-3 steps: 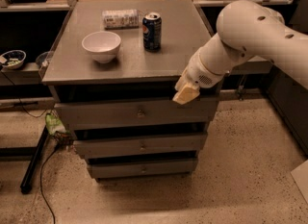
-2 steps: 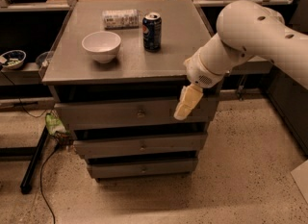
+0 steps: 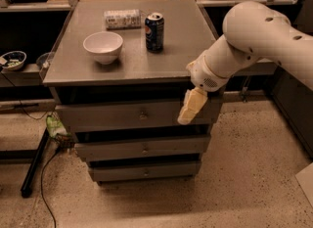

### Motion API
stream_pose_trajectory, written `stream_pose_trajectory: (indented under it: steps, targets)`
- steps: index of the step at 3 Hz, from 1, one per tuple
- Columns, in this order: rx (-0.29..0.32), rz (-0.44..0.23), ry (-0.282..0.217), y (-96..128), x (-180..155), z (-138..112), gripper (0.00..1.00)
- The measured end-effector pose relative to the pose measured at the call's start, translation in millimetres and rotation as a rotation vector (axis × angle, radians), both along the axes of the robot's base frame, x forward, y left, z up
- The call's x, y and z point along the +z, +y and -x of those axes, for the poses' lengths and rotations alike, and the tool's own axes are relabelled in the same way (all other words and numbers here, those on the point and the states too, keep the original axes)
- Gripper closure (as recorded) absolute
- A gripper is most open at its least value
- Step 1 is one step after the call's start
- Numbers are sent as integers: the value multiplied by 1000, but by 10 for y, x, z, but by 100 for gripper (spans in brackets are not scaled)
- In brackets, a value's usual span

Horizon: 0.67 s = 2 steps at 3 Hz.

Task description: Open top drawer

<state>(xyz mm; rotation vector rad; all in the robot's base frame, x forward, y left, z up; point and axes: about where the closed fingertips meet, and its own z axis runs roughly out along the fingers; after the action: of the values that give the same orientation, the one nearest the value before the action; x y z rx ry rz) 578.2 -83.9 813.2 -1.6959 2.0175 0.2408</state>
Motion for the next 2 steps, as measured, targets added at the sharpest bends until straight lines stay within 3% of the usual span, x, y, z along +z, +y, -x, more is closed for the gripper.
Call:
stream_pose_trajectory:
  steps: [1,2]
  targets:
    - [-3,-26,31,-198,-5,634,0]
    - [1,-23,26,-189,-8,632,0]
